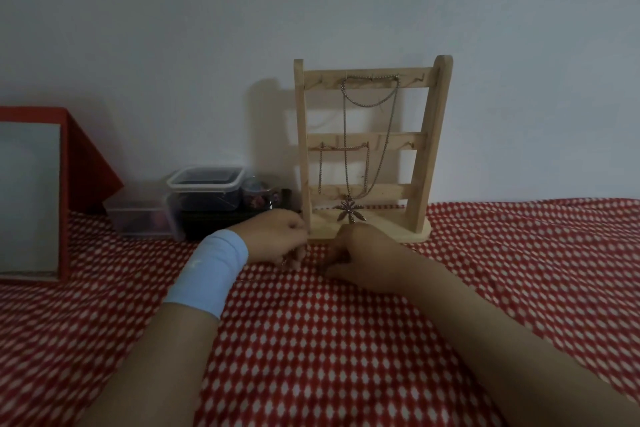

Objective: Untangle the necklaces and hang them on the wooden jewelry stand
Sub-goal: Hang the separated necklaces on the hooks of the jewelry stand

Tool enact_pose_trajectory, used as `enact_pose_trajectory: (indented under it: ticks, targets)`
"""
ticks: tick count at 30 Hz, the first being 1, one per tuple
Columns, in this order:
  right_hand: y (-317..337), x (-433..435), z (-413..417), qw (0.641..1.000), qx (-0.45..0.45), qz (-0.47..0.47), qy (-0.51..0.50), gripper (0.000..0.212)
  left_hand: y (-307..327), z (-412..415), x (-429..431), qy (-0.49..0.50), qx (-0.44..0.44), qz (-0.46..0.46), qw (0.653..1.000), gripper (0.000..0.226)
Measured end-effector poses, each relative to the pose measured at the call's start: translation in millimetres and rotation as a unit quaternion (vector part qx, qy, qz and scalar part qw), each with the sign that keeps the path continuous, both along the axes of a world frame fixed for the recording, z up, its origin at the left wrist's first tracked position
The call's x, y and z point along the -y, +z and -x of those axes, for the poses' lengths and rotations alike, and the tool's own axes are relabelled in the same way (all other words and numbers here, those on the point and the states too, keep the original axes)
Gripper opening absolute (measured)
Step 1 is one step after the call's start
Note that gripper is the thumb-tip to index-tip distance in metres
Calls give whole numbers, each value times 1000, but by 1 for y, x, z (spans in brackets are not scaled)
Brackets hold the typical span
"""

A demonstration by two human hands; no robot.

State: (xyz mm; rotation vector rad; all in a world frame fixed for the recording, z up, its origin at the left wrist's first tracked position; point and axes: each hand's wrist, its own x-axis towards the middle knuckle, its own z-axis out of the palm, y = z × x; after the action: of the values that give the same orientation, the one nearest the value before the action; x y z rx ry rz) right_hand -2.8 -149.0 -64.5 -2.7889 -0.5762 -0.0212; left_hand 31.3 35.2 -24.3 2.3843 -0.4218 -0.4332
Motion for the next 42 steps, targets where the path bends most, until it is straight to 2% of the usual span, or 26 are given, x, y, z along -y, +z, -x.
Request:
enact_pose_trajectory:
  ticks: [3,6,8,10,13,16,21,24,27,29,32,36,40,42]
  targets:
    - [-1,5,-1,998,-10,-57,-17,18,6,1,-5,33,-14,66,997,21]
    - [6,12,-1,986,-24,-155,-55,15,12,-3,-14,53,75,16,996,22]
    - [10,16,1,959,-65,-268,-70,21,15,-7,-23,64,138,-27,988,22]
    - [13,20,1,933,-98,-336,-85,21,19,-8,-30,67,151,-51,985,21]
    - [18,23,3,924,-109,-356,-92,23,26,-4,-35,44,130,-64,988,22]
    - [22,24,6,916,-105,-375,-92,22,31,1,-32,15,90,-115,989,25]
    - [24,22,5,931,-82,-342,-95,18,36,1,-26,18,62,-122,990,24]
    - [24,22,4,908,-129,-392,-80,22,36,6,-16,-14,57,-118,991,20]
    - [26,21,5,878,-169,-447,-38,31,25,11,0,-48,87,-44,994,26]
    - [26,22,5,864,-179,-470,-32,35,13,14,10,-85,23,72,994,29]
    - [27,26,5,864,-167,-473,-39,36,-3,13,19,-93,-67,223,968,28]
    - [29,31,3,873,-129,-465,-71,19,-6,10,17,-39,-45,239,969,16]
    - [28,32,2,881,-104,-454,-77,20,1,9,16,-10,-43,271,962,18]
    - [27,29,2,882,-99,-454,-76,18,3,8,18,23,-15,286,958,18]
